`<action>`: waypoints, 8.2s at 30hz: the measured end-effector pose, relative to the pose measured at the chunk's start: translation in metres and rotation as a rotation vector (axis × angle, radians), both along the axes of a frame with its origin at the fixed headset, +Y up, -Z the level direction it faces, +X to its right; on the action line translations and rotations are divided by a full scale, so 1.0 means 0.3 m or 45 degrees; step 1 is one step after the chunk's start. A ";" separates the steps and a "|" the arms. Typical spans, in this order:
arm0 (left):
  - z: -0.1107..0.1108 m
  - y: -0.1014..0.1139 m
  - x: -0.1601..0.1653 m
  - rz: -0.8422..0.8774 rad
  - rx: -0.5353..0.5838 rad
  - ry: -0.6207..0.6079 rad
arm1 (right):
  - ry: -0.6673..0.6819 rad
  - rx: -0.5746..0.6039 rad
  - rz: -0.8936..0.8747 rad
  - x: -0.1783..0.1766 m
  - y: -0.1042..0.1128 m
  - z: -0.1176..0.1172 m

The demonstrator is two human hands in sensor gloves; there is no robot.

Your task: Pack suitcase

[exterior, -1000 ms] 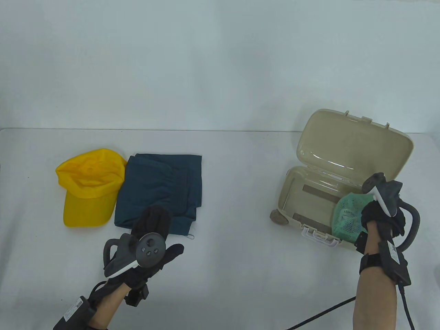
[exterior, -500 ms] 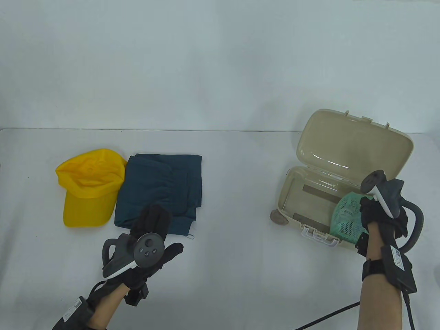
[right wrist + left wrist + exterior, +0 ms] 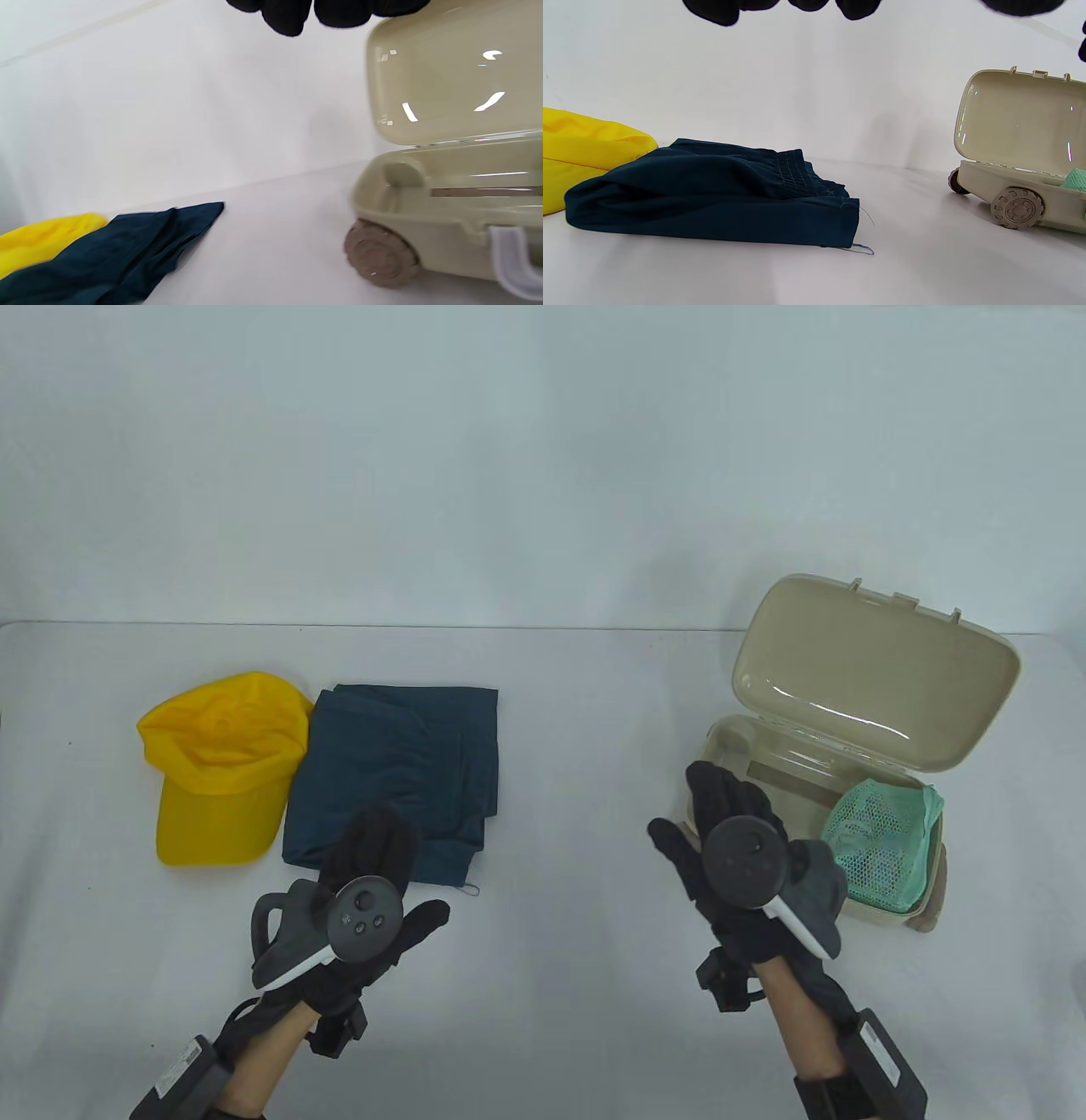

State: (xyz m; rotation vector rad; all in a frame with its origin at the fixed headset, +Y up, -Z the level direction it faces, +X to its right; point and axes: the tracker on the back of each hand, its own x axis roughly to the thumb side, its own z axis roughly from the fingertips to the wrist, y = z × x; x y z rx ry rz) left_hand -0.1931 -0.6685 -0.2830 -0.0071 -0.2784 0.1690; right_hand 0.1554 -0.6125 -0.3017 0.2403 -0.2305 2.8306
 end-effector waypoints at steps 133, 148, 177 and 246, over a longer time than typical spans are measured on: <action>-0.174 -0.278 -0.294 -0.657 -0.564 0.316 | 0.297 -0.479 0.869 -0.187 -0.429 -0.109; -0.162 -0.277 -0.252 -0.748 -0.493 0.273 | 0.282 -0.345 0.985 -0.179 -0.452 -0.076; -0.396 0.601 -0.319 -0.162 0.362 0.892 | -0.380 0.304 0.504 -0.310 0.362 -0.441; -0.439 -0.098 0.090 -0.515 -0.394 0.030 | 0.055 -0.546 0.564 -0.323 -0.262 -0.424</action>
